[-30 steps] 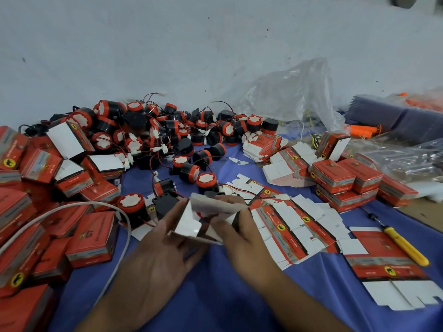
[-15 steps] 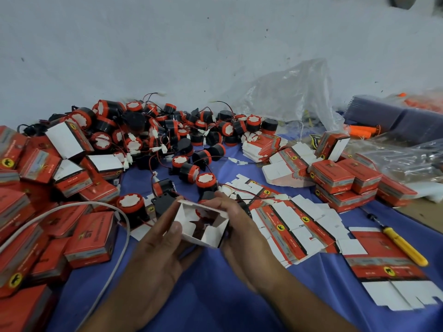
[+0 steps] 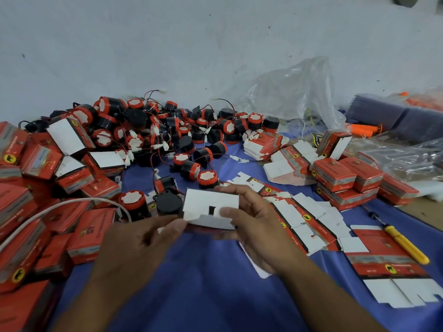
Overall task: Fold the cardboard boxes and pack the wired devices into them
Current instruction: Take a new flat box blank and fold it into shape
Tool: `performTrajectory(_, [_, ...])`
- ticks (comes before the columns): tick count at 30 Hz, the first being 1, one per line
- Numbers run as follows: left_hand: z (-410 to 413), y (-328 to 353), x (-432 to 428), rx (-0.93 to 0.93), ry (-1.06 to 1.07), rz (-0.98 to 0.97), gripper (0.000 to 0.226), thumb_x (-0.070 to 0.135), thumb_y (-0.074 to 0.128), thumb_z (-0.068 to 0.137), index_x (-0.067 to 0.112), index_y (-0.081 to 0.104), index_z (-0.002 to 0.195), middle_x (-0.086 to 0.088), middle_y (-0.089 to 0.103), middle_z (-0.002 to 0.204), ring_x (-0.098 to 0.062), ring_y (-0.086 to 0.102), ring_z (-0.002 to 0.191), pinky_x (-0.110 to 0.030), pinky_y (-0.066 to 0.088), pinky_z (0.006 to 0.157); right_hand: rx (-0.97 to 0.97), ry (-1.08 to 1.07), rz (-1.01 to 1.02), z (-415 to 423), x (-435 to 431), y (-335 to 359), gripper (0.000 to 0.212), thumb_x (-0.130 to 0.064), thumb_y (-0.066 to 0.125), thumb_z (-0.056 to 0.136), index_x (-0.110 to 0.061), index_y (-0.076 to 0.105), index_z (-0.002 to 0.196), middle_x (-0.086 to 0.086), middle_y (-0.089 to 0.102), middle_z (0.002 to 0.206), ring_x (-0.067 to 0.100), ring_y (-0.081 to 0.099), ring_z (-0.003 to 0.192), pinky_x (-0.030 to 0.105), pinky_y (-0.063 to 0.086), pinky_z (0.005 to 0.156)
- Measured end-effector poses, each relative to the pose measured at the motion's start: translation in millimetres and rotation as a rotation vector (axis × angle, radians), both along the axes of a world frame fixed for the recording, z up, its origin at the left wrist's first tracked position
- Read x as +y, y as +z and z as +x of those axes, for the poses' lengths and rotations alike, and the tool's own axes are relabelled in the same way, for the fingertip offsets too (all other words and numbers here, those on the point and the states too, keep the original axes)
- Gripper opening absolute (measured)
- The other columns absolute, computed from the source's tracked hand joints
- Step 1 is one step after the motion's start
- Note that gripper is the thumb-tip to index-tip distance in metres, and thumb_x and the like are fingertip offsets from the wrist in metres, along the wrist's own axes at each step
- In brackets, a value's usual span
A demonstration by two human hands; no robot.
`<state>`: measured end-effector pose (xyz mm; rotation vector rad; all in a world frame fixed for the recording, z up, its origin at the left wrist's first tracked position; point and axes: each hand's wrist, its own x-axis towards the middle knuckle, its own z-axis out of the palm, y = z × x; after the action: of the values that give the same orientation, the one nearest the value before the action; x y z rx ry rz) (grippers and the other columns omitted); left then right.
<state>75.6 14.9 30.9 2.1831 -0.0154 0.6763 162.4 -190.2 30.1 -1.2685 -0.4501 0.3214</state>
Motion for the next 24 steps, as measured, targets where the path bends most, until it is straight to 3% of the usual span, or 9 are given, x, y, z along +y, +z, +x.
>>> performTrajectory(3, [1.3, 0.1, 1.8, -0.155, -0.041, 0.065, 0.071, 0.075, 0.057, 0.074, 0.036, 0.056, 0.134, 0.021, 0.061, 0.118, -0.004, 0.059, 0.107, -0.017, 0.045, 0.086, -0.019, 0.153, -0.079, 6.2, -16.4, 10.2, 0.033, -0.006, 0.066, 0.083, -0.019, 0.070, 0.113, 0.016, 0.065, 0.125, 0.033, 0.068, 0.103, 0.036, 0.059, 0.066])
performTrajectory(6, [-0.9, -9.3, -10.6, -0.137, -0.346, 0.114, 0.082, 0.080, 0.053, 0.079, 0.046, 0.030, 0.150, 0.020, 0.030, 0.157, -0.006, 0.026, 0.146, -0.032, 0.031, 0.105, -0.094, 0.350, -0.235, 6.9, -28.2, 13.9, 0.051, -0.011, 0.071, 0.081, -0.024, 0.061, 0.130, 0.009, 0.059, 0.137, 0.033, 0.062, 0.120, 0.052, 0.058, 0.087])
performTrajectory(8, [-1.3, -17.6, -19.0, -0.107, -0.460, 0.155, 0.077, 0.076, 0.050, 0.085, 0.046, 0.025, 0.152, 0.019, 0.023, 0.160, -0.005, 0.020, 0.148, -0.036, 0.033, 0.105, 0.011, 0.302, -0.176, 4.4, -24.2, 16.8, 0.071, -0.015, 0.079, 0.075, -0.034, 0.051, 0.137, 0.002, 0.057, 0.140, 0.029, 0.060, 0.125, 0.052, 0.056, 0.092])
performTrajectory(11, [1.5, -25.1, -29.6, -0.114, -0.449, 0.246, 0.073, 0.071, 0.043, 0.092, 0.044, 0.017, 0.154, 0.016, 0.009, 0.164, -0.005, 0.011, 0.150, -0.037, 0.035, 0.106, 0.176, 0.008, -0.025, -3.3, -7.5, 15.3, 0.083, -0.026, 0.094, 0.060, -0.025, 0.051, 0.131, 0.008, 0.061, 0.133, 0.029, 0.069, 0.112, 0.042, 0.061, 0.080])
performTrajectory(15, [3.5, -27.3, -32.4, -0.209, -0.426, 0.226, 0.064, 0.060, 0.050, 0.095, 0.038, 0.030, 0.153, 0.007, 0.013, 0.165, -0.012, 0.016, 0.151, -0.020, 0.034, 0.111, 0.235, -0.140, 0.018, -17.0, 13.2, 5.6, 0.085, -0.052, 0.077, 0.066, -0.003, 0.052, 0.131, 0.026, 0.065, 0.125, 0.044, 0.063, 0.116, 0.061, 0.049, 0.101])
performTrajectory(17, [3.7, -25.7, -30.0, -0.204, -0.406, 0.228, 0.066, 0.061, 0.057, 0.091, 0.038, 0.036, 0.149, 0.008, 0.020, 0.163, -0.013, 0.021, 0.150, -0.024, 0.040, 0.109, 0.264, -0.144, 0.026, -22.7, 17.1, 4.4, 0.086, -0.059, 0.069, 0.074, 0.004, 0.053, 0.130, 0.033, 0.062, 0.123, 0.048, 0.062, 0.114, 0.065, 0.043, 0.103])
performTrajectory(19, [4.5, -25.3, -27.8, -0.187, -0.412, 0.232, 0.066, 0.064, 0.060, 0.087, 0.040, 0.037, 0.144, 0.012, 0.023, 0.161, -0.010, 0.024, 0.148, -0.026, 0.043, 0.106, 0.266, -0.135, 0.004, -24.2, 19.0, 0.9, 0.088, -0.067, 0.061, 0.075, 0.004, 0.057, 0.126, 0.033, 0.063, 0.120, 0.044, 0.064, 0.107, 0.062, 0.046, 0.100])
performTrajectory(22, [7.4, -25.9, -25.0, -0.222, -0.356, 0.315, 0.061, 0.065, 0.058, 0.087, 0.037, 0.042, 0.138, 0.020, 0.028, 0.153, 0.002, 0.029, 0.141, -0.011, 0.033, 0.107, 0.274, -0.111, -0.027, -21.9, 22.9, -8.0, 0.077, -0.068, 0.047, 0.084, -0.004, 0.065, 0.122, 0.024, 0.071, 0.113, 0.035, 0.071, 0.102, 0.046, 0.057, 0.085])
performTrajectory(24, [9.1, -26.6, -22.0, -0.227, -0.274, 0.287, 0.060, 0.064, 0.062, 0.082, 0.034, 0.049, 0.133, 0.022, 0.034, 0.144, 0.005, 0.035, 0.134, -0.021, 0.044, 0.100, 0.221, -0.112, -0.122, -22.5, 27.4, -10.1, 0.070, -0.071, 0.040, 0.087, -0.017, 0.071, 0.118, 0.011, 0.076, 0.109, 0.024, 0.073, 0.102, 0.039, 0.059, 0.086])
